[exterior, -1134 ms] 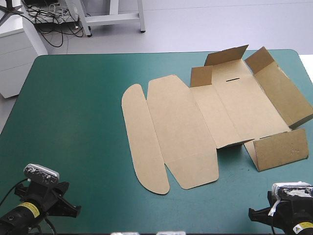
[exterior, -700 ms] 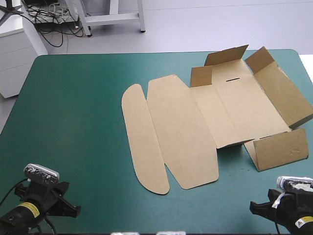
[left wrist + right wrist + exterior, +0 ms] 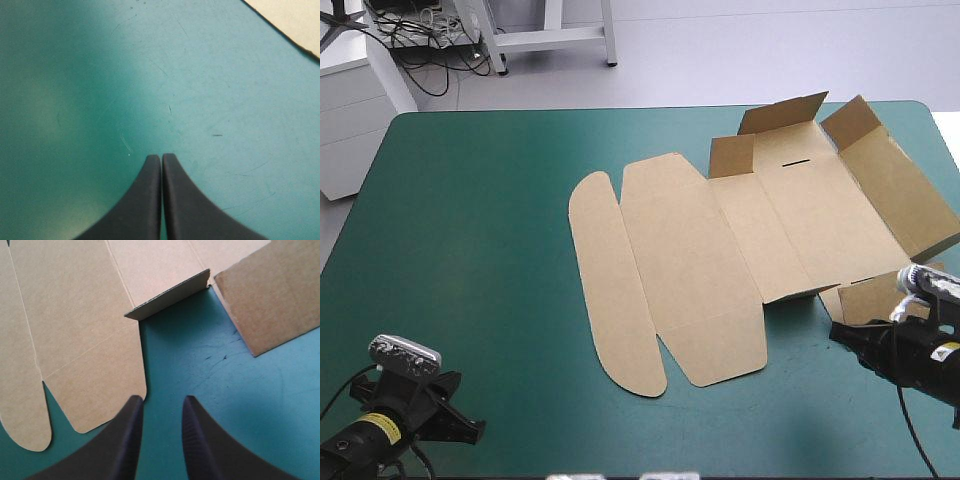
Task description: Fold the box
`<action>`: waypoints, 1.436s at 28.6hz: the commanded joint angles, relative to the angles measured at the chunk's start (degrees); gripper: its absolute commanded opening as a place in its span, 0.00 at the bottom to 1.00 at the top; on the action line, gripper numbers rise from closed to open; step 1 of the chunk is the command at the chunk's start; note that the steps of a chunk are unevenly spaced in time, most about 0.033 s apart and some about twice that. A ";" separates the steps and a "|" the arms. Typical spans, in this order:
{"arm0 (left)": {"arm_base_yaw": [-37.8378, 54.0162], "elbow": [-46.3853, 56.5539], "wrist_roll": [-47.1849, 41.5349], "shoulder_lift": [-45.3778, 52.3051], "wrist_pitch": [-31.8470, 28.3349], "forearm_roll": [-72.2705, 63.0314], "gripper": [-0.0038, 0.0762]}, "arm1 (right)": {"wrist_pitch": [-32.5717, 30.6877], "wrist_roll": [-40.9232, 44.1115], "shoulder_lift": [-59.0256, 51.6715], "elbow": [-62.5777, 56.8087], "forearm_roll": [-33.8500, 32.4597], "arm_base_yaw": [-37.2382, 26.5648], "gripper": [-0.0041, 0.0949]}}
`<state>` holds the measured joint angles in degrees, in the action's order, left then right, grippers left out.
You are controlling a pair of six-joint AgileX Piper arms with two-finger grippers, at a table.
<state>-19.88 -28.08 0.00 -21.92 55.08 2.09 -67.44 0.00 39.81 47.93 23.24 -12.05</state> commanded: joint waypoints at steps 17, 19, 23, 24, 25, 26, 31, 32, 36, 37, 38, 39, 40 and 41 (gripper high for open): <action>-0.25 -1.93 -0.64 -0.65 -2.97 -0.43 0.04 | 15.65 9.09 33.89 1.89 30.09 -0.02 0.60; -0.25 -1.93 -0.64 -0.65 -2.97 -0.43 0.04 | 17.01 5.30 35.73 1.89 33.48 -0.02 0.60; -0.25 -1.93 -0.64 -0.65 -2.97 -0.43 0.04 | 15.26 3.01 39.41 1.89 32.60 -0.02 0.60; -0.25 -1.93 -0.64 -0.65 -2.97 -0.43 0.04 | 14.45 3.01 40.06 1.89 31.70 -0.02 0.60; -0.25 -1.93 -0.64 -0.65 -2.97 -0.43 0.04 | 13.51 3.28 40.83 1.89 30.91 -0.02 0.60; -0.25 -1.93 -0.64 -0.65 -2.97 -0.43 0.04 | 12.74 3.53 41.53 1.89 30.36 -0.02 0.60; -0.25 -1.93 -0.64 -0.65 -2.97 -0.43 0.04 | 12.58 4.50 42.58 1.89 29.23 -0.02 0.60; -0.25 -1.93 -0.64 -0.65 -2.97 -0.43 0.04 | 12.95 4.76 42.58 1.89 28.89 -0.02 0.60; -0.25 -1.93 -0.64 -0.65 -2.97 -0.43 0.04 | 12.76 7.64 42.58 1.89 25.31 -0.02 0.49; -0.25 -1.93 -0.64 -0.65 -2.97 -0.43 0.04 | 12.47 8.78 42.58 1.89 24.01 -0.02 0.44; -0.25 -1.93 -0.64 -0.65 -2.97 -0.43 0.04 | 12.21 9.55 42.58 1.89 22.88 -0.02 0.39; -0.25 -1.93 -0.64 -0.65 -2.97 -0.43 0.04 | 11.97 10.28 42.58 1.89 21.99 -0.02 0.36; -0.25 -1.93 -0.64 -0.65 -2.97 -0.43 0.04 | 11.83 10.78 42.58 1.89 21.20 -0.02 0.32; -0.25 -1.93 -0.64 -0.65 -2.97 -0.43 0.04 | 11.83 10.75 42.58 1.89 20.68 -0.02 0.28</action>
<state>-19.88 -28.08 0.00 -21.92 55.08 1.84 -54.36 9.82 83.89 48.00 44.24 -12.05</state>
